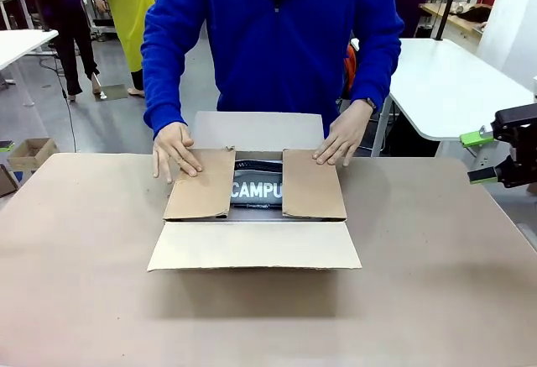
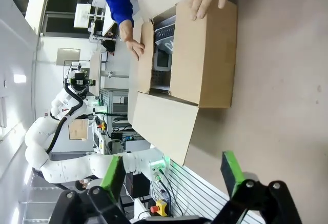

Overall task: Pack the gift set into the box.
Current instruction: Press and hold the closed box until the human finishes sealing it.

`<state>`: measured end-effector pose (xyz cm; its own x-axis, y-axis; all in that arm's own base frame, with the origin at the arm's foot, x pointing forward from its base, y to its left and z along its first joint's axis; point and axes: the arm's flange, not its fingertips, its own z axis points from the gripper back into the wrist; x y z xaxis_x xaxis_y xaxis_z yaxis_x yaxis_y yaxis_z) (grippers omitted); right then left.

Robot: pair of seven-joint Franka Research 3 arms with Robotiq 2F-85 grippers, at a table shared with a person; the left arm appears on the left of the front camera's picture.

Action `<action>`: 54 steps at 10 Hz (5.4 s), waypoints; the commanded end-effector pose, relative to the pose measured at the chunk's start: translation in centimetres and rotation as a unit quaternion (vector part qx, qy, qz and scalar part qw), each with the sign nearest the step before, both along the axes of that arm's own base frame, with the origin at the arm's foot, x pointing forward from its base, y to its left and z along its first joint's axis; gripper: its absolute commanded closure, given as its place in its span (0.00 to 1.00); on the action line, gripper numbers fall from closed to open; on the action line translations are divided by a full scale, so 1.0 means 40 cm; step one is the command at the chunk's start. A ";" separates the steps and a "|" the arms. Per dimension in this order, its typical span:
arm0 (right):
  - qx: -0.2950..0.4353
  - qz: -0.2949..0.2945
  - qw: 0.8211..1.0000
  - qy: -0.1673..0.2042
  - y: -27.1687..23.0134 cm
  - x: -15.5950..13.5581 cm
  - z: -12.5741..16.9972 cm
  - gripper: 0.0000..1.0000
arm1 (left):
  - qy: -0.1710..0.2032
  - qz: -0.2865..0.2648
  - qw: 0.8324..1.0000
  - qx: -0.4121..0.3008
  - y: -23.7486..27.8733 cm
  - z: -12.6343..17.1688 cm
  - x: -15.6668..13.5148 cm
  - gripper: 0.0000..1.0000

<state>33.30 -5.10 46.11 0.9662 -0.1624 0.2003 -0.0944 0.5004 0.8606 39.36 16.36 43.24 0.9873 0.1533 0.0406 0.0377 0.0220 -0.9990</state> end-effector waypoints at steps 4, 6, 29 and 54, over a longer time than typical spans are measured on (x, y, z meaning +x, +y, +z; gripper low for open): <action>-0.004 0.005 1.000 -0.001 -0.003 0.001 0.006 0.00 | 0.002 -0.003 1.000 0.002 0.000 0.001 -0.009 0.00; -0.004 0.005 1.000 -0.001 -0.003 0.001 0.006 0.00 | 0.002 -0.003 1.000 0.002 0.000 0.001 -0.009 0.00; 0.001 0.001 1.000 0.001 0.000 -0.001 0.000 0.00 | 0.002 -0.003 1.000 0.002 0.000 0.001 -0.009 0.00; -0.001 0.345 0.745 -0.572 0.678 0.285 -0.368 0.00 | -0.705 -0.132 0.686 0.117 -0.889 -0.346 0.121 0.00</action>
